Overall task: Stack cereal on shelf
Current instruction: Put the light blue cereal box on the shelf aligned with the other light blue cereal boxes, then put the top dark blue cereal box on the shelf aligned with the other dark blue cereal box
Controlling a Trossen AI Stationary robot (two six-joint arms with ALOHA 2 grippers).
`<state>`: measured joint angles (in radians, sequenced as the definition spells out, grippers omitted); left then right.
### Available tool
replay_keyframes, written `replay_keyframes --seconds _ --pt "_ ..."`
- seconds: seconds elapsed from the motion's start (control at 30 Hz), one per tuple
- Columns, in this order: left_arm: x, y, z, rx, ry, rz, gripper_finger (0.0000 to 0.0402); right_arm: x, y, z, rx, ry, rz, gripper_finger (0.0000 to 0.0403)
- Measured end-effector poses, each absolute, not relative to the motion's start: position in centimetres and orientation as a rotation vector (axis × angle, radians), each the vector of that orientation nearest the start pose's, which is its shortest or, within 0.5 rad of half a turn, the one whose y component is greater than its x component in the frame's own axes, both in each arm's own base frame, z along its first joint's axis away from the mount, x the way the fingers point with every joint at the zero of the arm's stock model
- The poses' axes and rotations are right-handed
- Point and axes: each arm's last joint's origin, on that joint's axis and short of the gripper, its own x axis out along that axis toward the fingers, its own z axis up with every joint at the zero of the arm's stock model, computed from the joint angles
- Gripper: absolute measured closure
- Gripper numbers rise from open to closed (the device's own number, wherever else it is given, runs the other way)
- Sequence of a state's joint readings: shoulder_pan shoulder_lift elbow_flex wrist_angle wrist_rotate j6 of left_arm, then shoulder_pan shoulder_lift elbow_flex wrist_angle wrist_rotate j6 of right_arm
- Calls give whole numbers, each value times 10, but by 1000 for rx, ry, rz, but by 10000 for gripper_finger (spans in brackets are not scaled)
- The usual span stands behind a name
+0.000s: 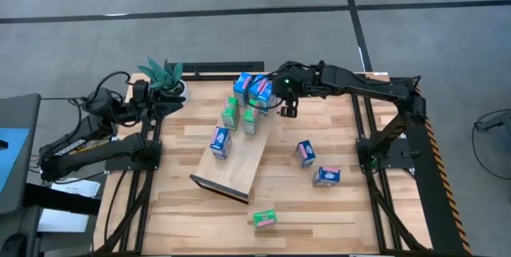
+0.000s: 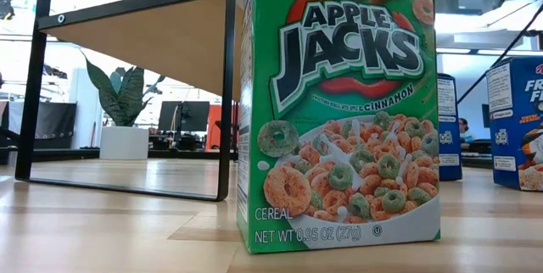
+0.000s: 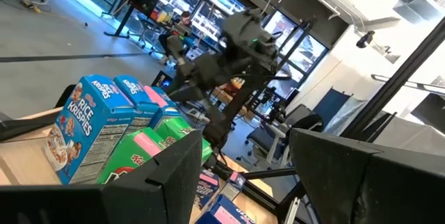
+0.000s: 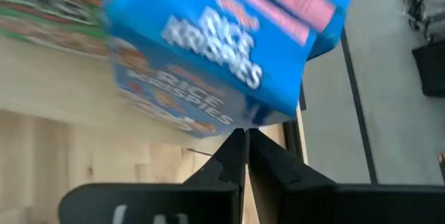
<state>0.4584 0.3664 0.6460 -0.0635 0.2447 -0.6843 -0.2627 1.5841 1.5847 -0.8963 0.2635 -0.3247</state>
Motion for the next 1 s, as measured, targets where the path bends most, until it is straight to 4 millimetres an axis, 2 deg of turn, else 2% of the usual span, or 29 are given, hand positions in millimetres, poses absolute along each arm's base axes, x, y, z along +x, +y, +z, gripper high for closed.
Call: replay_keyframes --seconds 0.13,0.27,0.47,0.67,0.83,0.9,1.0 --pt "80 32 344 -605 -268 137 196 295 -77 374 -277 977 -305 369" --pt "80 32 344 -605 -269 136 196 274 -52 385 -126 987 -218 362" --pt "80 32 346 -600 -285 130 196 250 -3 385 54 1139 8 295" --pt "80 32 346 -602 -297 147 196 253 56 384 31 1107 199 190" --pt "80 32 346 -607 -299 147 196 264 91 370 -5 1136 214 133" --pt "80 32 346 -612 -299 146 196 266 101 363 -34 1157 154 128" --pt "80 32 346 -613 -300 146 196 269 101 353 -59 1177 -91 128"
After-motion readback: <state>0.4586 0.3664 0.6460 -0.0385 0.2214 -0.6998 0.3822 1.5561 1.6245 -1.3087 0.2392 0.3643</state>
